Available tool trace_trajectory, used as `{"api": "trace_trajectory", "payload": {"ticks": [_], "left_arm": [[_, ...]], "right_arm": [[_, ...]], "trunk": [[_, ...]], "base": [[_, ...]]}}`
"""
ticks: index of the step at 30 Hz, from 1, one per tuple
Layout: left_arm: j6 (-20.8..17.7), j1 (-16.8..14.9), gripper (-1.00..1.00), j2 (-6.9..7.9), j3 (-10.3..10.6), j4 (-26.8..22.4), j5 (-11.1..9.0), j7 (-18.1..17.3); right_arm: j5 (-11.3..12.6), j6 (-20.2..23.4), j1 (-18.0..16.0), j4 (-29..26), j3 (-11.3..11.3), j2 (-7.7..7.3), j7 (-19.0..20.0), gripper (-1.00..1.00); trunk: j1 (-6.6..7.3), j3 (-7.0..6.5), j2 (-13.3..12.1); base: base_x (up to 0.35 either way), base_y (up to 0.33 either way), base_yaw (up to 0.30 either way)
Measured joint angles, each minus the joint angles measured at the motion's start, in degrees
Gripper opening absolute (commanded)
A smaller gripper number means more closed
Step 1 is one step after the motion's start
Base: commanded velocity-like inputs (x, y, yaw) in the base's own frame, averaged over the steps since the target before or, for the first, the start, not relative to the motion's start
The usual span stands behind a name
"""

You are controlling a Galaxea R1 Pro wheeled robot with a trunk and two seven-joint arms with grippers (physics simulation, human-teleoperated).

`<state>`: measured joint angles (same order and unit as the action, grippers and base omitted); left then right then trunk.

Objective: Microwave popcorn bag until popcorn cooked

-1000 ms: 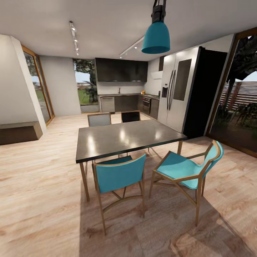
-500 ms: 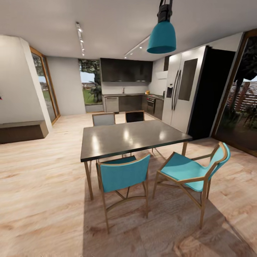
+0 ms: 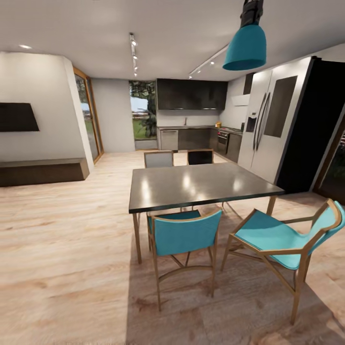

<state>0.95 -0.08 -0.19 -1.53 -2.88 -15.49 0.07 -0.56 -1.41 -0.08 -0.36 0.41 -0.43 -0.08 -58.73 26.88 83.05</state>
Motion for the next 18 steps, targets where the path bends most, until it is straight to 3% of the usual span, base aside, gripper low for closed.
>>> {"api": "trace_trajectory", "payload": {"ticks": [7,13,18], "left_arm": [[0.07,0.00,1.00,-0.04,0.36,-0.22,-2.22,-0.09],[0.08,0.00,1.00,0.97,0.50,-0.18,-2.17,-0.07],[0.08,0.00,1.00,0.99,0.41,-0.18,-2.29,-0.07]], "right_arm": [[0.23,-0.84,0.00,0.00,0.06,0.14,0.00,1.00],[0.24,-0.85,0.00,0.06,0.12,0.40,0.00,1.00],[-0.81,-0.89,0.00,0.13,0.09,0.38,0.00,1.00]], "trunk": [[0.00,0.00,0.00],[0.00,0.00,0.00],[0.00,0.00,0.00]], "base": [[0.000,0.000,0.289],[0.000,0.000,0.300],[0.000,0.000,0.300]]}}
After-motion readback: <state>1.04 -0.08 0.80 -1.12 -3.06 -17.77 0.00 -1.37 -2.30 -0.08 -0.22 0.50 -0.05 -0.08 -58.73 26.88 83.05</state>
